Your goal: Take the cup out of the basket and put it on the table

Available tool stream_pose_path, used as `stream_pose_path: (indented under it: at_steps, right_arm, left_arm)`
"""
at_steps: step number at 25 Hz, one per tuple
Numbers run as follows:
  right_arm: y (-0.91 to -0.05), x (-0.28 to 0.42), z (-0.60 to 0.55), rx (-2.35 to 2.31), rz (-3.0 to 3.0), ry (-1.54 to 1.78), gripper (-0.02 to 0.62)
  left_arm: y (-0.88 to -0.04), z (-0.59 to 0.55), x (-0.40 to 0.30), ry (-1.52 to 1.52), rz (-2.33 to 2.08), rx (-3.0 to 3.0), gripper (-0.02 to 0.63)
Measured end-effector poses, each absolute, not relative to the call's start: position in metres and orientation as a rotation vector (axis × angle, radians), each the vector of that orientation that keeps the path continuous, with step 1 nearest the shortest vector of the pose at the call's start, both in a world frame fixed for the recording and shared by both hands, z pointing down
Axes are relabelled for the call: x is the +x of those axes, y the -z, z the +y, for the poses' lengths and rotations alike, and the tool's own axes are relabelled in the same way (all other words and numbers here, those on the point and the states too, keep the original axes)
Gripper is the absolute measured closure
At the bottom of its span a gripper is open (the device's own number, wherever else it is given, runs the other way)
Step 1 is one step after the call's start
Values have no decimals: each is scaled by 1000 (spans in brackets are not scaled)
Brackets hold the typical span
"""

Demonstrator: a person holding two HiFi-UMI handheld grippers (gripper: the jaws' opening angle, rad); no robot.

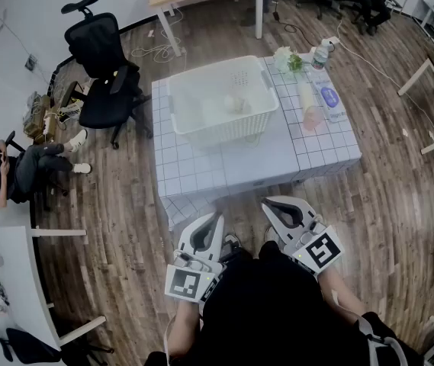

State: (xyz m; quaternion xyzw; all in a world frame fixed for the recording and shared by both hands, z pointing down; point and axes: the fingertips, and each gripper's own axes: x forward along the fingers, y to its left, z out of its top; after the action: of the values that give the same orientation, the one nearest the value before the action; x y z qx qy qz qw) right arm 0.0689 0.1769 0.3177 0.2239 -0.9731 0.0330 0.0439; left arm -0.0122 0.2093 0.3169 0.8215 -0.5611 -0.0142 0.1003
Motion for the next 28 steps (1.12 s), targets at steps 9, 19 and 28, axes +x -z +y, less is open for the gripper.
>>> stream_pose_path:
  at_steps: [9,19,28]
  right_arm:
    - [-320,52,183,655,-2975,-98,580]
    - [-326,24,192,679,-2956,-134,580]
    - [-330,0,200,733,-2932,-125,580]
  left_arm:
    - [-325,214,-14,-4,-1611,2485,595]
    - [-330,220,-27,15,-1545,2506,597]
    - [-332,225,-46,42,-1471,2539,597]
